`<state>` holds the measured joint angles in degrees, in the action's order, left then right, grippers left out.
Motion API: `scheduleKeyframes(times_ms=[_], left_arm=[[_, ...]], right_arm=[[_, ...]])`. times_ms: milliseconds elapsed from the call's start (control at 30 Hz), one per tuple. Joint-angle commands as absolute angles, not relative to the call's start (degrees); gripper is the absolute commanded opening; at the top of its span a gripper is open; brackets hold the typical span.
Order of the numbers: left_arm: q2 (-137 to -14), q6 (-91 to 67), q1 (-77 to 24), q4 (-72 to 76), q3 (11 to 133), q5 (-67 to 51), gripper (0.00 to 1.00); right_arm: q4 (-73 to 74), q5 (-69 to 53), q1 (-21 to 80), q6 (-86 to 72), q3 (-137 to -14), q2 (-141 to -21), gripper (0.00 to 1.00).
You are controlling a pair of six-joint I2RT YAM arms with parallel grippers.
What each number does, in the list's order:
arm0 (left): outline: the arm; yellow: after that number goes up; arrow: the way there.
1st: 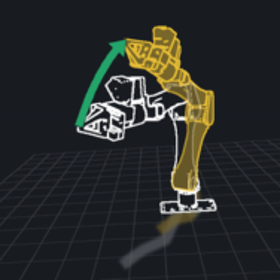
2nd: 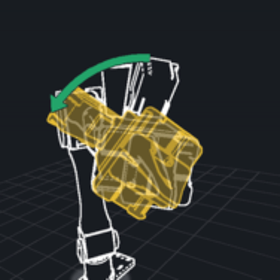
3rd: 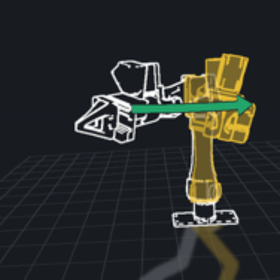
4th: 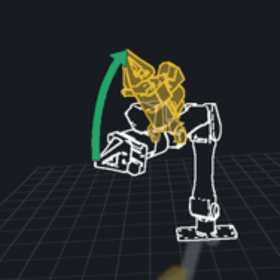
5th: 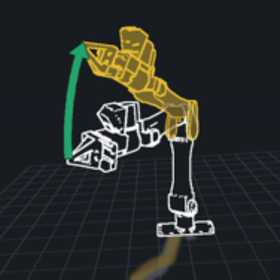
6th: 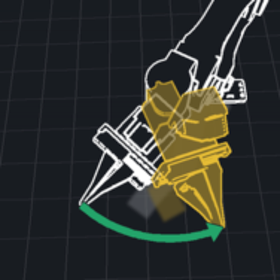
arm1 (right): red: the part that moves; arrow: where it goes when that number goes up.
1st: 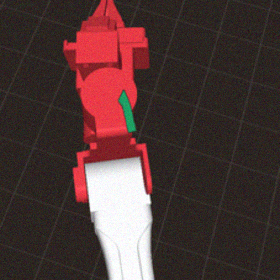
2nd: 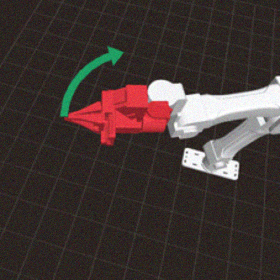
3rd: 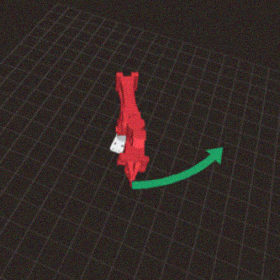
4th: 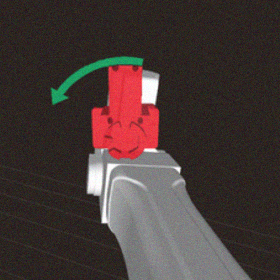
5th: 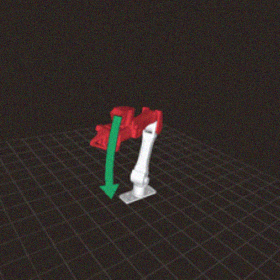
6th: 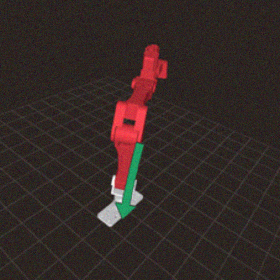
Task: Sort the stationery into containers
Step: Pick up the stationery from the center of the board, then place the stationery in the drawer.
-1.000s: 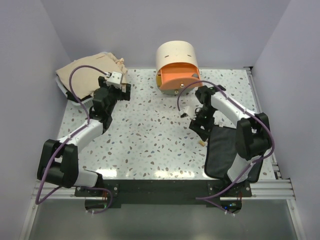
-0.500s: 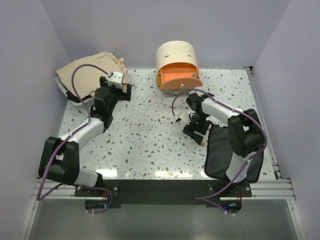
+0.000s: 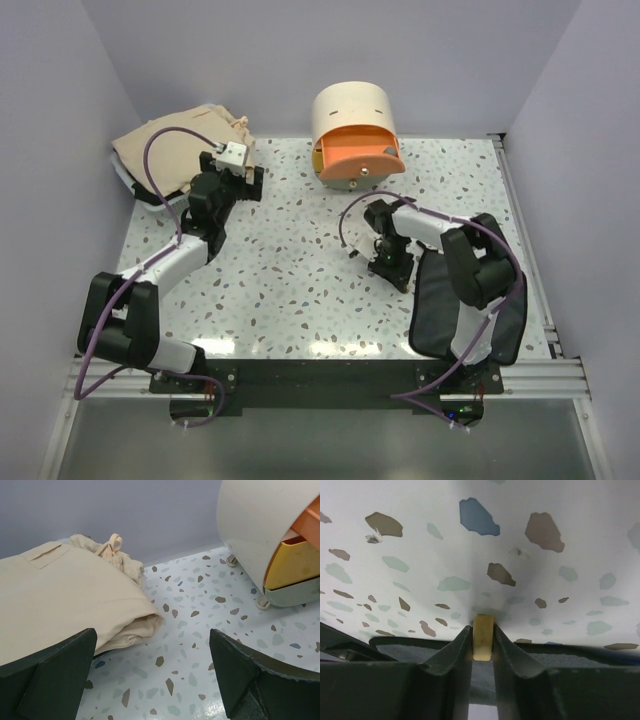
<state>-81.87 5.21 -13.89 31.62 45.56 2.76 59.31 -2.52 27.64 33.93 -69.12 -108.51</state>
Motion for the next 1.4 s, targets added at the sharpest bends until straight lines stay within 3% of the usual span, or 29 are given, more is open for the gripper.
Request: scheduleKeyframes(times_ms=[0,67,233,333,433,700,1000,1067,1100,1133,1167,1267,1367], left_arm=[[-82.1,5.7,-13.4,33.7,48.2,2.3,1.0],[-82.2,5.7,-13.4,33.4,48.4,2.3,1.0],[-83.1,6.2,-13.4,34.6,49.6,1.9,1.0],[-83.7,6.3,-13.4,35.9,49.9,1.1,1.0],[-84.2,6.0,-13.4,36.6,50.4,0.7,1.0],[-83.9,4.5,-13.4,36.0,51.8,0.3,1.0],[-82.6,4.7,-13.4,35.9,50.4,0.3,1.0],[-82.4,4.7,-13.4,35.6,50.2,0.3,1.0],[-82.3,4.6,-13.4,35.4,50.3,0.3,1.0],[-82.2,4.7,-13.4,35.4,50.3,0.4,1.0],[-82.3,4.7,-13.4,35.5,50.2,0.4,1.0],[-82.4,4.9,-13.4,35.5,50.2,0.4,1.0],[-82.6,4.8,-13.4,35.6,50.3,0.5,1.0]], right_arm=[[59.5,-1.4,29.2,33.7,-69.5,-107.1,0.05],[61.9,-2.4,29.6,34.1,-73.3,-104.9,0.0],[70.7,-6.1,29.9,39.5,-90.0,-95.8,0.0],[70.6,-7.6,29.9,43.1,-104.4,-94.3,0.0],[63.9,-7.2,30.0,44.5,-110.2,-93.5,0.0],[42.1,-2.2,29.9,39.9,-111.2,-94.2,0.0],[36.9,0.8,29.0,36.9,-118.4,-103.7,0.0],[36.0,1.8,28.9,35.5,-119.2,-105.5,0.16],[36.2,2.4,28.8,35.1,-119.8,-106.1,0.26],[36.1,2.9,28.9,34.5,-120.7,-107.0,0.42],[35.6,3.4,28.8,33.4,-120.9,-107.0,0.5],[34.5,3.6,28.7,31.8,-121.3,-105.7,0.61],[33.6,1.0,28.7,31.4,-118.8,-101.5,0.61]])
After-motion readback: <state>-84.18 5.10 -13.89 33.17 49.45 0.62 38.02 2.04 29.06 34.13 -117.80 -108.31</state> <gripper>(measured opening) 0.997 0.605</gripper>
